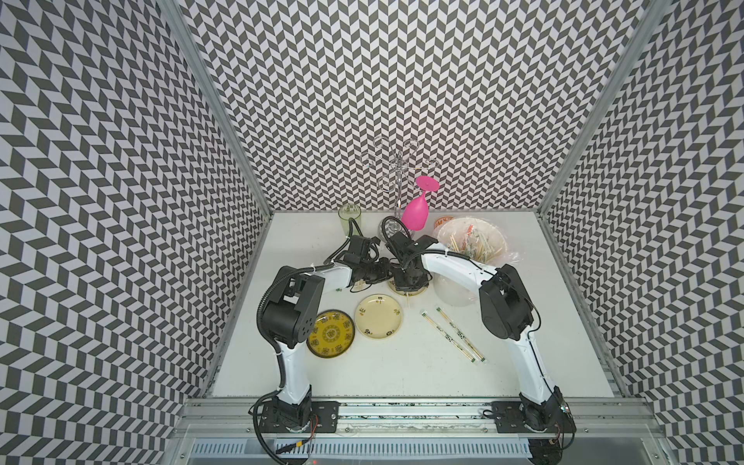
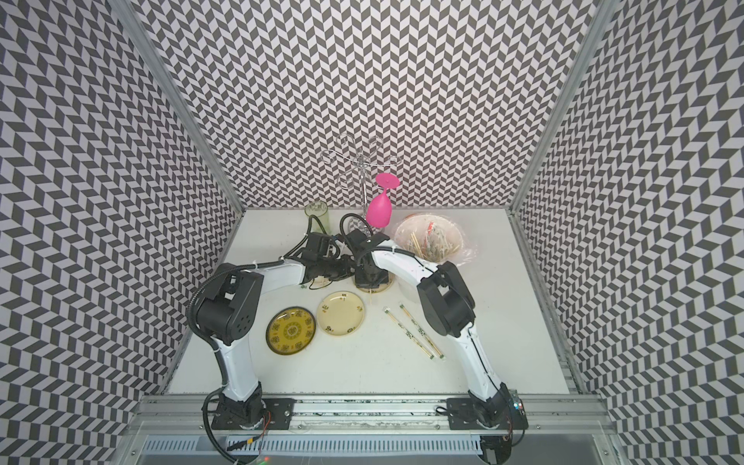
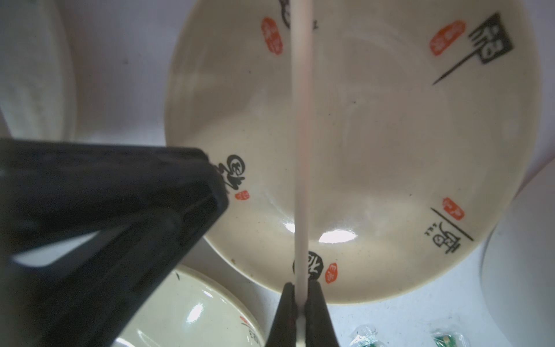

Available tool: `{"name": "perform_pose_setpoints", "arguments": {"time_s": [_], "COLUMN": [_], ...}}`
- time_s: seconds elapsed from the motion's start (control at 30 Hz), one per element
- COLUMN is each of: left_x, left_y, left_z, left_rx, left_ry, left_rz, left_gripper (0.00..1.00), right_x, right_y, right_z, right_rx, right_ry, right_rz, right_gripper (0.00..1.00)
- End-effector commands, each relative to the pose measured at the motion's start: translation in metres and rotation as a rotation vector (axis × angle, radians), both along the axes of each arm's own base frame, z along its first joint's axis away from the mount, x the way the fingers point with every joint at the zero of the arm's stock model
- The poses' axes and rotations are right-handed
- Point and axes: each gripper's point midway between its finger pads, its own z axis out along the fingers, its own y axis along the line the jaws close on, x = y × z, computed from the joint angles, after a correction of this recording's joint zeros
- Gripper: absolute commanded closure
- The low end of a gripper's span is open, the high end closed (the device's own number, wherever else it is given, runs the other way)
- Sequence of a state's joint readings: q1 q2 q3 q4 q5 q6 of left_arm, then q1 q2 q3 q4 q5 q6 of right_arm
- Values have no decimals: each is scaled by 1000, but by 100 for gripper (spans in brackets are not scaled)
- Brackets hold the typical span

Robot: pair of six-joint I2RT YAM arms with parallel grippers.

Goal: Remove the packaging of disposable chopsticks
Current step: Move the trash bin to the center of the board.

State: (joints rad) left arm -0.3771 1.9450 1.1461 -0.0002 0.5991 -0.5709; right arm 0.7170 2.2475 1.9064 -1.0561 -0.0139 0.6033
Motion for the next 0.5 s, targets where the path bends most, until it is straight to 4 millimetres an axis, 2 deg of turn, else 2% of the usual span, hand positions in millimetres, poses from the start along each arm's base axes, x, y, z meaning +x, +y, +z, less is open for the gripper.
{"name": "perform_pose_setpoints", "arguments": {"time_s": [0.0,0.3,0.47], "left_x": [0,-3,-4], "left_y": [-2,-5,-5], "left_z": [-4,-15,-20], "left_rx": [-14,-10,-2], "left_ry": [1,27,40], "left_rz": [-5,-16,-17], "left_gripper": [85,85,84], "right_x": [-3,-1,0], "right_y": [-7,-6,-9], "right_z": [-11,-14,-15], "right_rx": [-31,-19,-26], "right_ry": [12,13,14], "right_rz": [-13,-9,-8], "right_gripper": [94,90,82]}}
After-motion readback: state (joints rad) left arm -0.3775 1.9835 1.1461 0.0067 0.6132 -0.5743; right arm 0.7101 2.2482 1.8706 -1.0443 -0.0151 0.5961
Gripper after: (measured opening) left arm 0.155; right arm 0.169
